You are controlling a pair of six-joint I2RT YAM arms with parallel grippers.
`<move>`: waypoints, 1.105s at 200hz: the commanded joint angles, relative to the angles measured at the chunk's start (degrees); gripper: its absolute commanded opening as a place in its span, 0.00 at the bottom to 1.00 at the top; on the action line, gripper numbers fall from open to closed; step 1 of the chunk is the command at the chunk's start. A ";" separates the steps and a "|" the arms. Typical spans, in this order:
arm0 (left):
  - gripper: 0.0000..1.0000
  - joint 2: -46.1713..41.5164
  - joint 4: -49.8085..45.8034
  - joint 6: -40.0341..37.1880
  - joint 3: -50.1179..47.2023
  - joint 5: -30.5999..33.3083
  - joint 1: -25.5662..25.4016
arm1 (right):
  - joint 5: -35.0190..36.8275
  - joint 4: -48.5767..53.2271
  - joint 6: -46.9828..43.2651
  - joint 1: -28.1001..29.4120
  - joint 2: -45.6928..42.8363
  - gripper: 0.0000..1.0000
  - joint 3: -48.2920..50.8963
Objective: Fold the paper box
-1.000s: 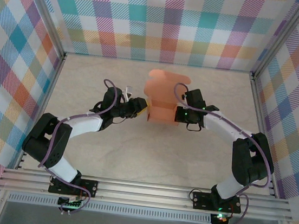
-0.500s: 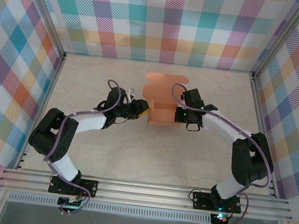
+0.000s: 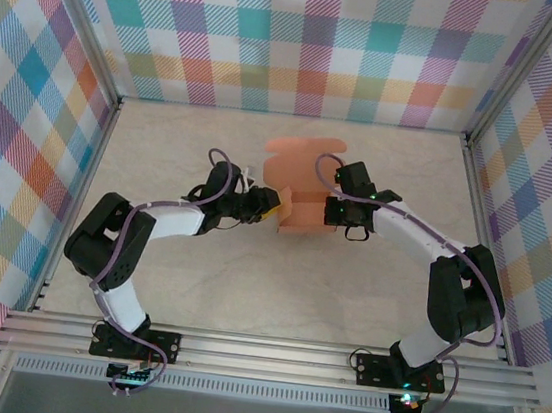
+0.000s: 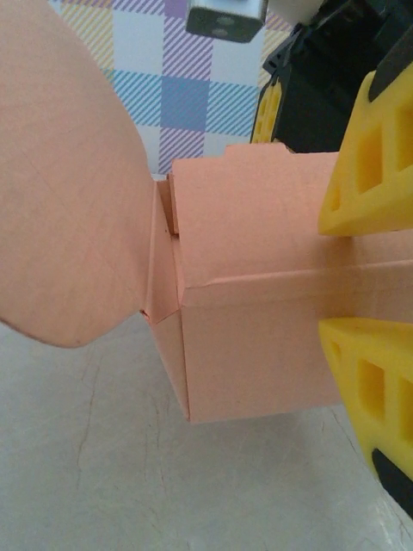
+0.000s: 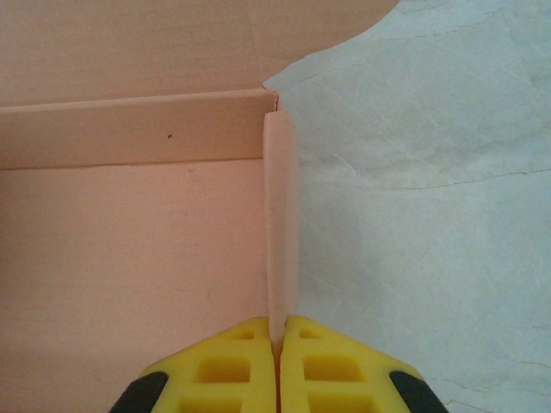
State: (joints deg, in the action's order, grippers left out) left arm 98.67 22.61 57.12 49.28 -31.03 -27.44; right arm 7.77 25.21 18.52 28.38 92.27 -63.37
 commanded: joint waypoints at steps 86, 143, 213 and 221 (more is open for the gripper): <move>0.35 2.61 -12.09 -5.17 5.45 -0.46 -2.18 | 0.05 -0.33 -1.23 1.06 0.19 0.00 -3.26; 0.35 1.85 -15.31 -7.28 6.09 0.20 -2.18 | -0.17 -0.47 -1.02 1.07 0.32 0.00 -3.24; 0.32 3.70 -19.08 -8.30 8.17 0.59 -3.45 | -0.10 -0.03 -1.08 1.75 0.10 0.00 -3.82; 0.32 3.96 -20.36 -8.75 8.79 1.00 -3.65 | 0.83 0.25 -1.23 2.03 0.15 0.00 -4.04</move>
State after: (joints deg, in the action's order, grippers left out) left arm 100.95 7.05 50.24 55.27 -30.24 -29.10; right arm 9.15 26.70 17.21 29.06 92.31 -64.42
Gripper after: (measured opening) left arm 0.325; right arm 0.063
